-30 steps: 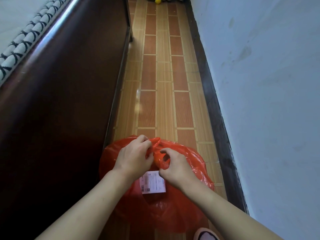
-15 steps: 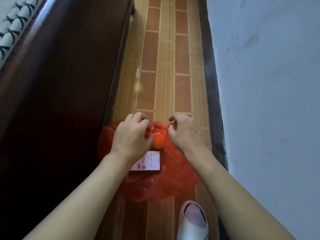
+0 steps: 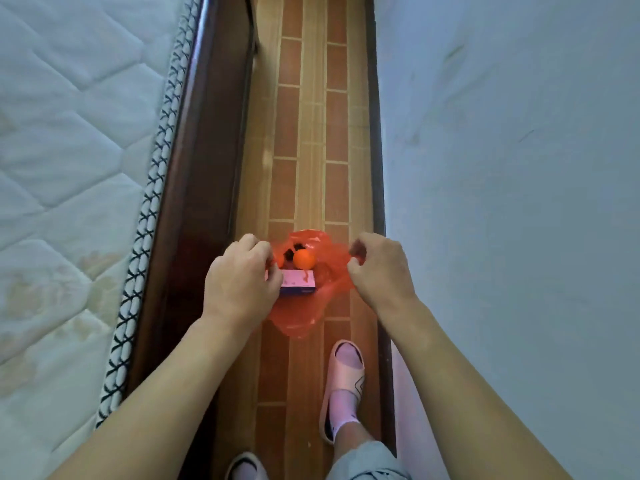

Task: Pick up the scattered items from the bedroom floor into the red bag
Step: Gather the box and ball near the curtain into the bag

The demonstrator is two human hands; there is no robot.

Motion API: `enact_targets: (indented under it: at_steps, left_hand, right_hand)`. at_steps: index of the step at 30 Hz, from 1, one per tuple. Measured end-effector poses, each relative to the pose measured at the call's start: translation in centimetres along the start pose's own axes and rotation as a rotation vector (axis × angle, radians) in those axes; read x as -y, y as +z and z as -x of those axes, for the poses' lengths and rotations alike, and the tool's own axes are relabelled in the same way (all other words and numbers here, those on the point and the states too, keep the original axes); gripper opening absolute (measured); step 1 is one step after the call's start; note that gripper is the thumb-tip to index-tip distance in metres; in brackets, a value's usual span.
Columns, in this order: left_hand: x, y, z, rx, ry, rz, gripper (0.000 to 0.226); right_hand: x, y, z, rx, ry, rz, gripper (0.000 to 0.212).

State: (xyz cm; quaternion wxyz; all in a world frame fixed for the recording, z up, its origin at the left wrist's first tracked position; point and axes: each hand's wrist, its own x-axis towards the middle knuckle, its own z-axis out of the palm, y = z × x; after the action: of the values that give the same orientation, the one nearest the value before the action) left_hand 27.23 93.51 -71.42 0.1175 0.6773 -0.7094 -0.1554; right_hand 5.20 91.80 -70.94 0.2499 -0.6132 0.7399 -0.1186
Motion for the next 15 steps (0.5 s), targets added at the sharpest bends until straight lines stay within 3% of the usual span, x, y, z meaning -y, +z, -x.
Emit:
enact_targets:
  at_steps: [15]
  left_hand:
    - [-9.1, -29.3, 3.7, -0.115, -0.063, 0.158, 0.006]
  right_hand:
    - [15.9, -26.1, 10.5, -0.305, -0.075, -0.146, 0.015]
